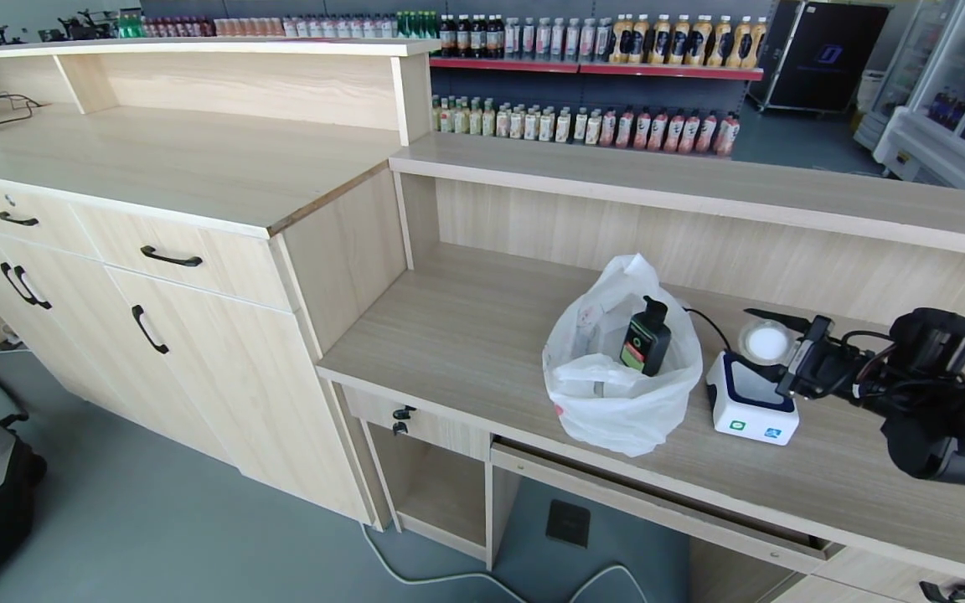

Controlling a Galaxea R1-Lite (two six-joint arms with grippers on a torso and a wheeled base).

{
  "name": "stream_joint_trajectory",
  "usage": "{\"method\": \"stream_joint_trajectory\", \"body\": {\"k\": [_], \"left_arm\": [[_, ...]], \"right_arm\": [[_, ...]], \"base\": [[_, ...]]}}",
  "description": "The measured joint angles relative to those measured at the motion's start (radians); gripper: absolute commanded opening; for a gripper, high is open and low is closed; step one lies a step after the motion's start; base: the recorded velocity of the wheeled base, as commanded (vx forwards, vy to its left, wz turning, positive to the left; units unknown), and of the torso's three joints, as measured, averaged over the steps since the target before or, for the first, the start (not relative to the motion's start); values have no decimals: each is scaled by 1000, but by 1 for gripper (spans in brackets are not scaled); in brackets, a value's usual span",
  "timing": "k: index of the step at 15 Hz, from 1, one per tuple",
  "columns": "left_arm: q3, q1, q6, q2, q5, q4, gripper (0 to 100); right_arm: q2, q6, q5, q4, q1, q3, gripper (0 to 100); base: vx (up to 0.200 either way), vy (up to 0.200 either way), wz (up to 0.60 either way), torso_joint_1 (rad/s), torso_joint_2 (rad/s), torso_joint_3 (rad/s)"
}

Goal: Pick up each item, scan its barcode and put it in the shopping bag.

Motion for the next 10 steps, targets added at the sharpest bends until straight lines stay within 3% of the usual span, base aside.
{"method": "stream_joint_trajectory", "body": {"k": [5,10], "left_arm": [[0,0,0,0,0,0,100],[0,0,0,0,0,0,100]], "right_arm": [[0,4,-1,2,1,-2,0],[-117,146,-7,36,3,3,0]], "base": [[0,0,0,0,0,0],[0,0,0,0,0,0]]}}
